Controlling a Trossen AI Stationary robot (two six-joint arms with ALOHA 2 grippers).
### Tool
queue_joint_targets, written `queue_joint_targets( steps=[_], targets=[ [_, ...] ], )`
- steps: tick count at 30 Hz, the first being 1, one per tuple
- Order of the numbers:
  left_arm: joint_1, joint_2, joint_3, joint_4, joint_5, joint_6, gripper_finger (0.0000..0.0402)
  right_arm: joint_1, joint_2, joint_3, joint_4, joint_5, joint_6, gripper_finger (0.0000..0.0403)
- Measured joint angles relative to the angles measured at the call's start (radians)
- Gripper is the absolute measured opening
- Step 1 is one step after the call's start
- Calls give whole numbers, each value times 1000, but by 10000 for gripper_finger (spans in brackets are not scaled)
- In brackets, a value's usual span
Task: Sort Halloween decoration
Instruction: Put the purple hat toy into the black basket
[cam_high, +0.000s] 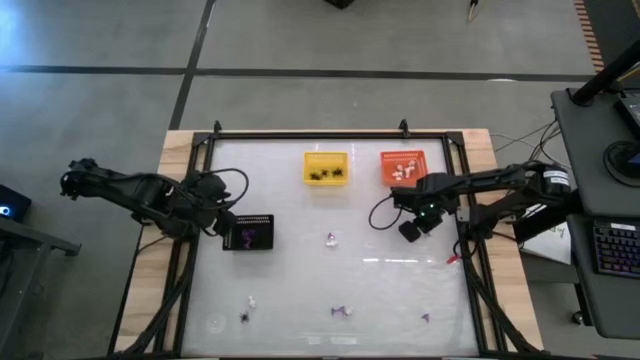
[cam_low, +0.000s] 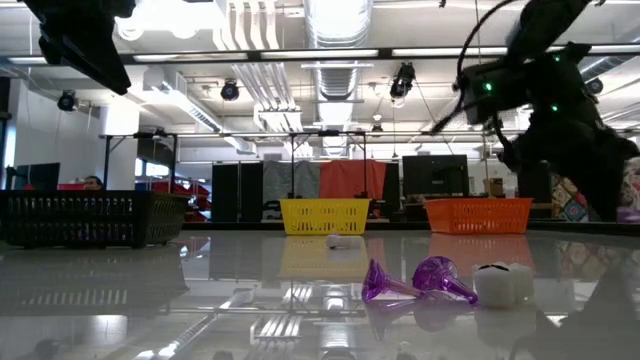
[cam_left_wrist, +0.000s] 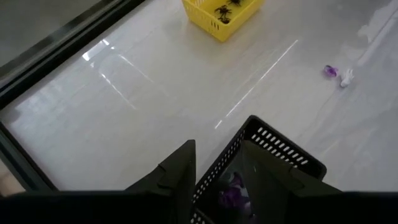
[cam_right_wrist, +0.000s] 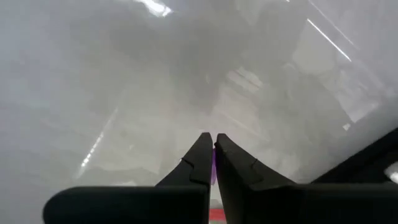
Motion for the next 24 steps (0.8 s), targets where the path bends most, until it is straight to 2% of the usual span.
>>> queue_joint_targets(
  steps=[7,14,18,24],
  targets=[
    [0,-40,0,-52,-5,-3,110,6,-14,114,43,13,72,9],
    [0,-85,0,-95,-30,-3,110,44,3,190,352,13,166,9],
    [0,-106,0,-107,-57,2,110,66,56,248,488,32,182,9],
    [0,-140,0,-108,-109,5,110,99,217,400,558,50,146,9]
  ],
)
